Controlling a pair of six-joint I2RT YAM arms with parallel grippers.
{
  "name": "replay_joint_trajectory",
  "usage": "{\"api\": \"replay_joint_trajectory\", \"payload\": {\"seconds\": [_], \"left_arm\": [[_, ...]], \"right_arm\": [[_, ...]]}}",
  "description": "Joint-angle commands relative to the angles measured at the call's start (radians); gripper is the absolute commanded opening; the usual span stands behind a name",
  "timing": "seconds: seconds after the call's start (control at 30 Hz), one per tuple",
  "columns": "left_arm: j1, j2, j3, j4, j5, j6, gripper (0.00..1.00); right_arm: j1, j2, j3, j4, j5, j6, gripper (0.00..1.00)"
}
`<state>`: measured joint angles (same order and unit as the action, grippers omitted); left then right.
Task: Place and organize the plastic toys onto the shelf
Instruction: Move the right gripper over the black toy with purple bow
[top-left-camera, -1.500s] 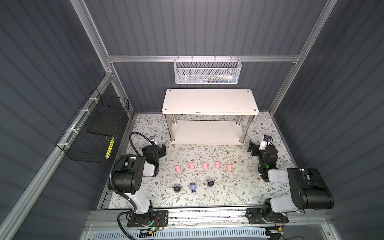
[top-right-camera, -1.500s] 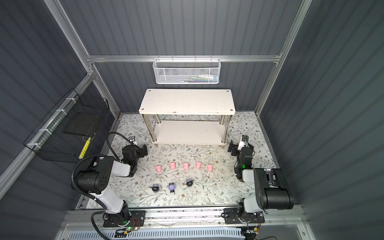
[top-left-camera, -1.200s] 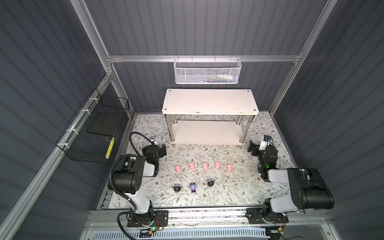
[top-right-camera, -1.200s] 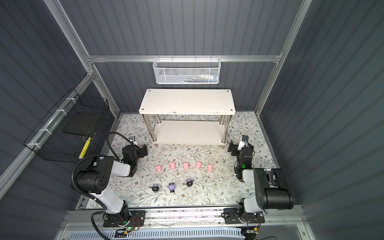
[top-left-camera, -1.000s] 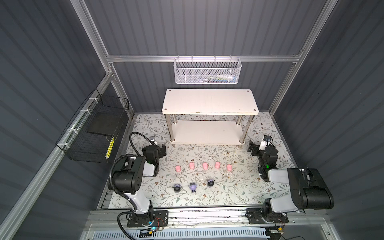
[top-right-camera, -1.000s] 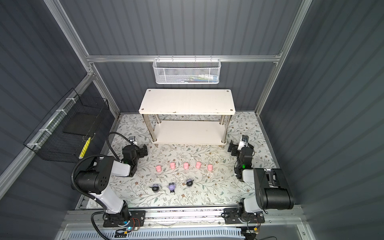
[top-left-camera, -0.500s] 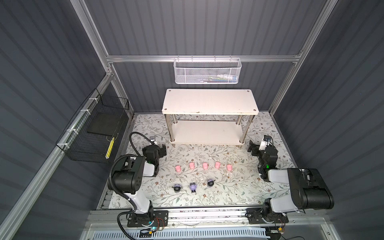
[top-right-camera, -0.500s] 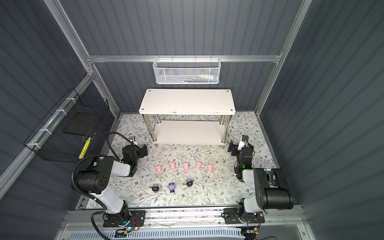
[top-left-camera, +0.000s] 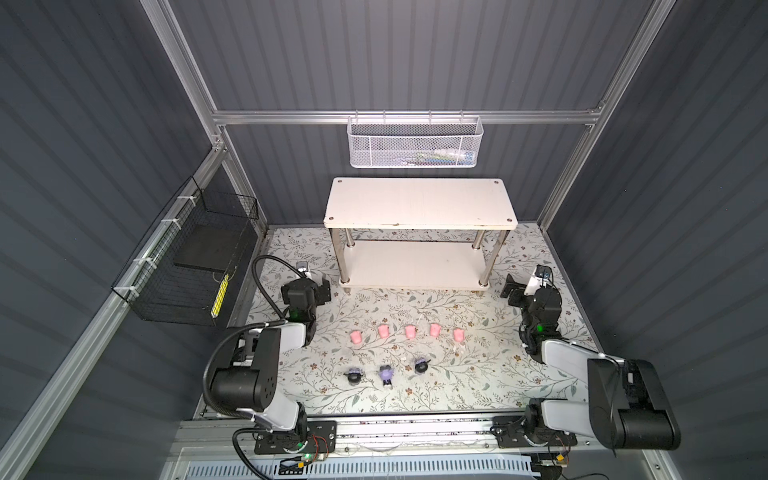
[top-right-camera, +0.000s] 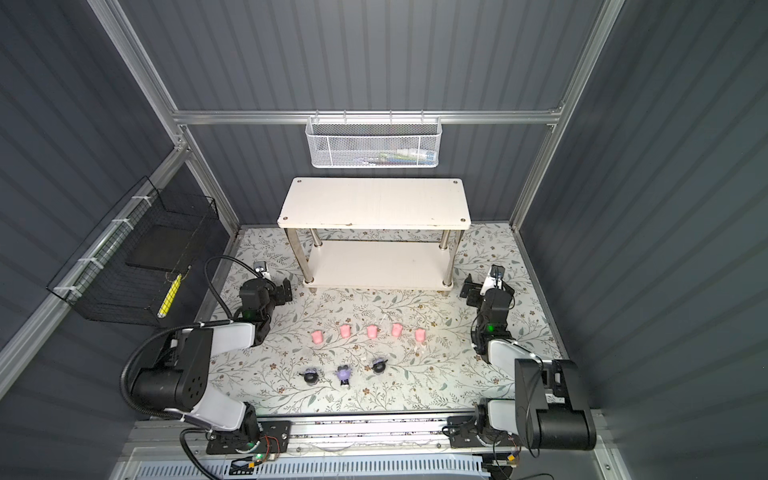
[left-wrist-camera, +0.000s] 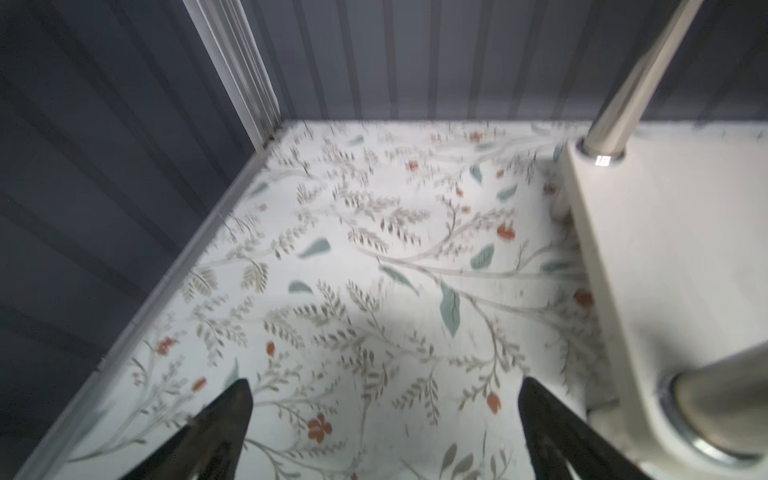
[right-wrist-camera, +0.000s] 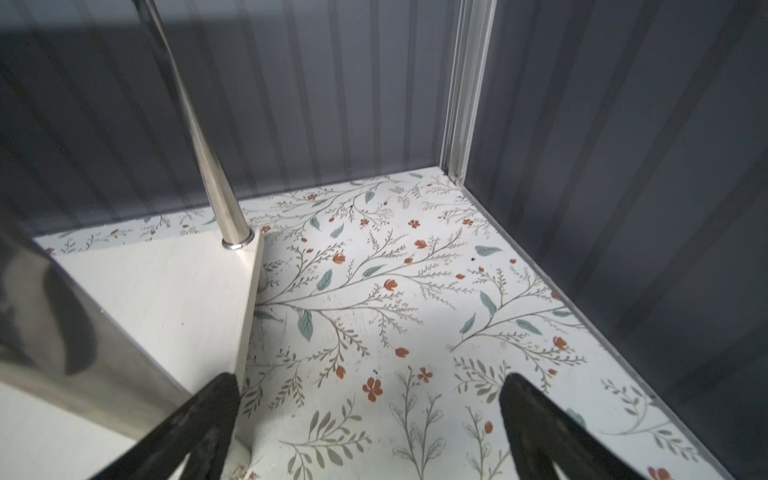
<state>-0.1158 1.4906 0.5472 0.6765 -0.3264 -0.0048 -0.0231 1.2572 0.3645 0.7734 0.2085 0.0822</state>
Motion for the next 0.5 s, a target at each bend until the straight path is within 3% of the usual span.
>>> {"api": "replay_joint_trajectory", "payload": {"seconds": [0.0,0.13,0.47], "left_arm": [[-0.023,-0.087,0.044,-0.130,-0.079,-0.038,1.00],[-0.047,-0.170,0.076,-0.274,-0.119,-0.138,1.00],[-0.127,-0.378,0.044,-0.544,-0.135,-0.318,1.00]], "right_arm": [[0.008,-0.089,0.042,-0.188,0.070,0.077,0.99],[0.046,-0.217,0.042,-0.311,0.100,0.149,0.99],[0.226,-0.610,0.024,-0.865,0.088,0.387,0.99]]}}
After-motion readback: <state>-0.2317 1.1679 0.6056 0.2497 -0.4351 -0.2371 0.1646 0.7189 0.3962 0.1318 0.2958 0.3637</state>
